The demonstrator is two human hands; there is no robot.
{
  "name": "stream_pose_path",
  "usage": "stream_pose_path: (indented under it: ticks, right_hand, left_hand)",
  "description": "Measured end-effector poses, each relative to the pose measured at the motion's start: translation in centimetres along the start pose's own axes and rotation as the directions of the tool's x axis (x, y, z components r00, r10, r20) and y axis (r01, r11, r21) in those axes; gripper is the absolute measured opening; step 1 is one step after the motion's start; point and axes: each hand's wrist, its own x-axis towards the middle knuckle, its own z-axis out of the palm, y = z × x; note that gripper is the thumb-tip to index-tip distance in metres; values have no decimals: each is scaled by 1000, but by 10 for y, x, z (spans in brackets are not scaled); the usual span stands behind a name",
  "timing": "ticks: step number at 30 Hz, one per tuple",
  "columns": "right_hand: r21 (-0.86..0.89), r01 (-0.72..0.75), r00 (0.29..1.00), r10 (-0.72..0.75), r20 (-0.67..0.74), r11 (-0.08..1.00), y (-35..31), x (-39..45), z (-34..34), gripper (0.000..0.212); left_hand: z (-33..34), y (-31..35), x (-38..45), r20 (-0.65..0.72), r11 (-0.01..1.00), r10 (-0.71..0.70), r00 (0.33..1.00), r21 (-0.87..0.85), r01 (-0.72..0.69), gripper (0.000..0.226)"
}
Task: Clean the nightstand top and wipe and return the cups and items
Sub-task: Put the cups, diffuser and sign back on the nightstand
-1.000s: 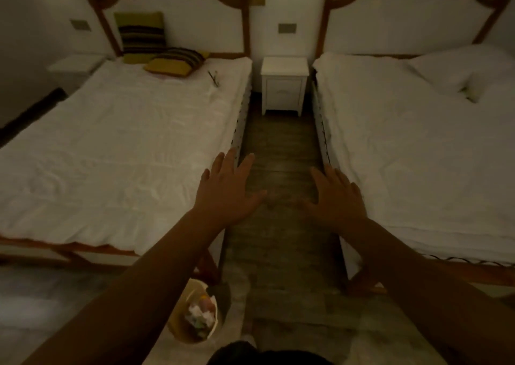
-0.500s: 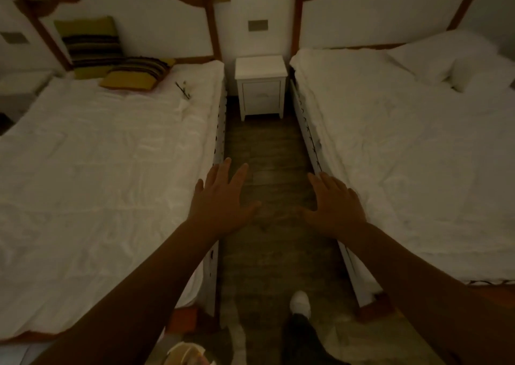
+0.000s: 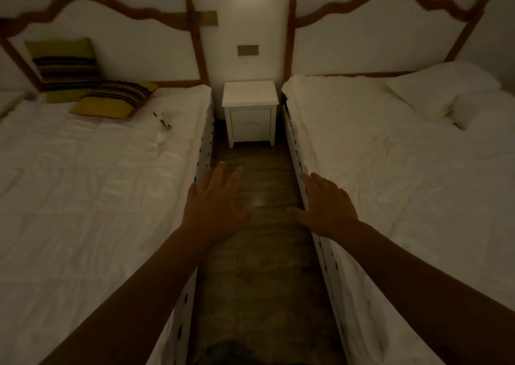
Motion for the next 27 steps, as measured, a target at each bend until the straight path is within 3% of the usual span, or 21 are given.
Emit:
stream_pose_path:
  ticks: [14,27]
  right_hand:
    - [-12,-74,997,75,31,997,-23,255,6,95]
    - [-1,-44,993,44,109,999,-35,459,14,95]
  left_hand:
    - [37,-109,258,53,1000,16,998,-6,-16,91]
    - [60,-180,429,122,998,-38,992,47,32,92]
